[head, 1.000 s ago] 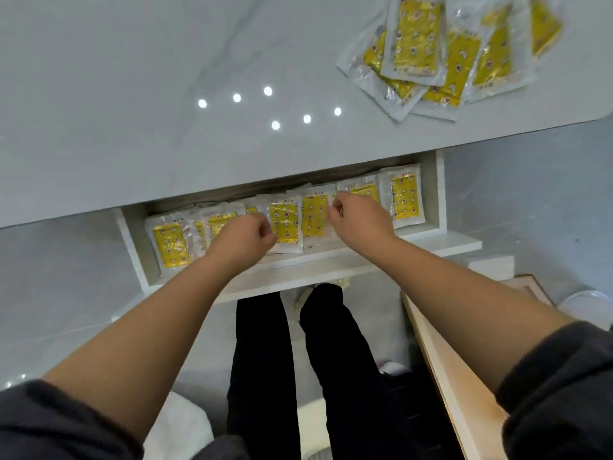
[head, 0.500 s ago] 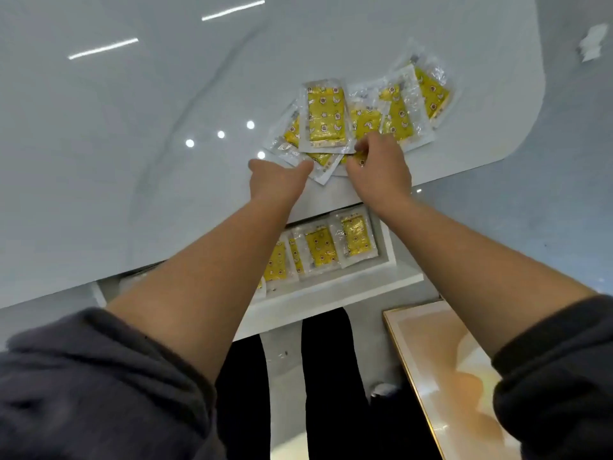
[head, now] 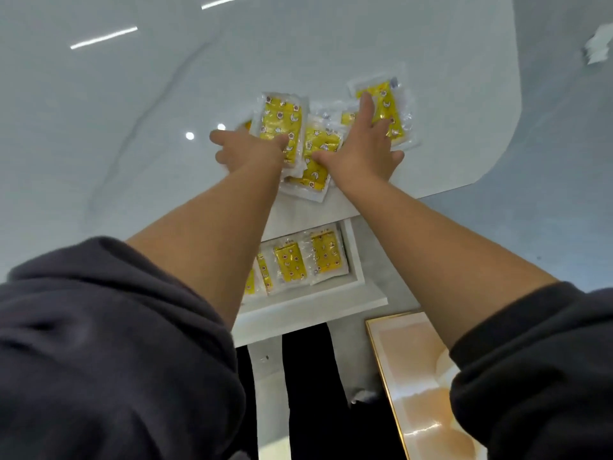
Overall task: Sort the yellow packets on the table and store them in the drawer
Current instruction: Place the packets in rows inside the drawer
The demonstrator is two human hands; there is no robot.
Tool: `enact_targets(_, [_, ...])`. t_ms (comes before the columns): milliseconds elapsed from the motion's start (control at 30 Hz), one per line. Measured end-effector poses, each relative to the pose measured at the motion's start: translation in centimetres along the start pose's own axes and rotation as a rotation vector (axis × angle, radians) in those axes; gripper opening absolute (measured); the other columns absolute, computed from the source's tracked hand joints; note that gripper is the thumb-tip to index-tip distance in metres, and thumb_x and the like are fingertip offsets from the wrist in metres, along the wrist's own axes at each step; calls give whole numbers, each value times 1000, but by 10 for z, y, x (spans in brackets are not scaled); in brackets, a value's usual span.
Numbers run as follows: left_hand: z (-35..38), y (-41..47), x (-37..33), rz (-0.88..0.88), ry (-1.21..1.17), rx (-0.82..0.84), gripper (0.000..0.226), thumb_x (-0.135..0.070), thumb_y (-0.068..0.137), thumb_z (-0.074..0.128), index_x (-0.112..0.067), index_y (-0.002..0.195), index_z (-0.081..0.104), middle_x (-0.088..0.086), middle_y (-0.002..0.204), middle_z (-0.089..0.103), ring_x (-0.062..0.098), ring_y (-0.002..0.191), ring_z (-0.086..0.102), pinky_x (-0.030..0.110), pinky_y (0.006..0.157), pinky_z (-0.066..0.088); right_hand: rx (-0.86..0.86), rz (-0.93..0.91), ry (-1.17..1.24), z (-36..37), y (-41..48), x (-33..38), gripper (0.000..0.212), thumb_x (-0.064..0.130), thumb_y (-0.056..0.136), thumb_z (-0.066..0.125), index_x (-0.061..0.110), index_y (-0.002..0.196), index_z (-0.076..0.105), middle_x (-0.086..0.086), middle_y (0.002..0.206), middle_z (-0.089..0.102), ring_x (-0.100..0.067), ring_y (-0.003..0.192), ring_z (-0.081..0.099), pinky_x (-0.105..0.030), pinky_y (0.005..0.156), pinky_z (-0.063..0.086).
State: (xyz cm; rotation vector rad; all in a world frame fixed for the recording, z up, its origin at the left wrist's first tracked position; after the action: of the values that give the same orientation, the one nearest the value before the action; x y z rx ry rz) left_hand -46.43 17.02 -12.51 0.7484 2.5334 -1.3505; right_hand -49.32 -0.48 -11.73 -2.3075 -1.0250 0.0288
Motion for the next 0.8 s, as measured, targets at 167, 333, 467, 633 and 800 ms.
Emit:
enact_targets(167, [-14,18,16,155,-15,114,38,-27,71,82,-11,94,56,6,102,61,21,92,62,33,83,54,82,24,548,2,-3,-8,103,22,74,82,24,150,13,-1,142,47,-21,127,49,-34,102,40])
enact_targets(333, [-23,20,31,112,-182,276,27,-14,76,79,-12,92,57,10,105,66,26,94,68,41,87,56,204,90,896,17,-4,-15,77,18,77,78,17,141,36,3,117,59,-17,109,60,-33,96,50])
enact_targets(467, [-30,22,44,27,-327,345,28,-8,82,73,-10,101,53,14,114,64,29,100,67,42,87,56,204,46,870,15,-2,-24,17,20,88,64,3,91,64,-18,90,67,-18,79,59,-32,78,52])
enact_targets(633, [-45,19,57,-49,-461,465,31,-4,88,63,-7,119,56,7,109,68,21,95,69,33,81,57,138,119,949,2,-3,-36,11,22,89,52,23,96,60,-3,106,66,-20,100,64,-41,92,53])
enact_targets(800, [-56,12,57,-4,-514,559,18,-9,91,60,-9,108,62,4,99,72,17,89,71,31,80,57,211,124,1149,-12,-12,-38,21,11,88,53,22,103,63,-5,105,71,-24,97,70,-47,86,56])
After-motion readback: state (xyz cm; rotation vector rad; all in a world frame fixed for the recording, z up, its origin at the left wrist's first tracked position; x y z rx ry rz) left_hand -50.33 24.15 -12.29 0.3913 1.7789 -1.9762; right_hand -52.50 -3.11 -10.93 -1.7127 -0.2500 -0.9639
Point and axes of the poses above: each hand's wrist, its own y-axis towards the middle knuckle, its own z-axis out of the palm, x = y × z, the point moved 6 cm from there along y, towards the middle knuckle
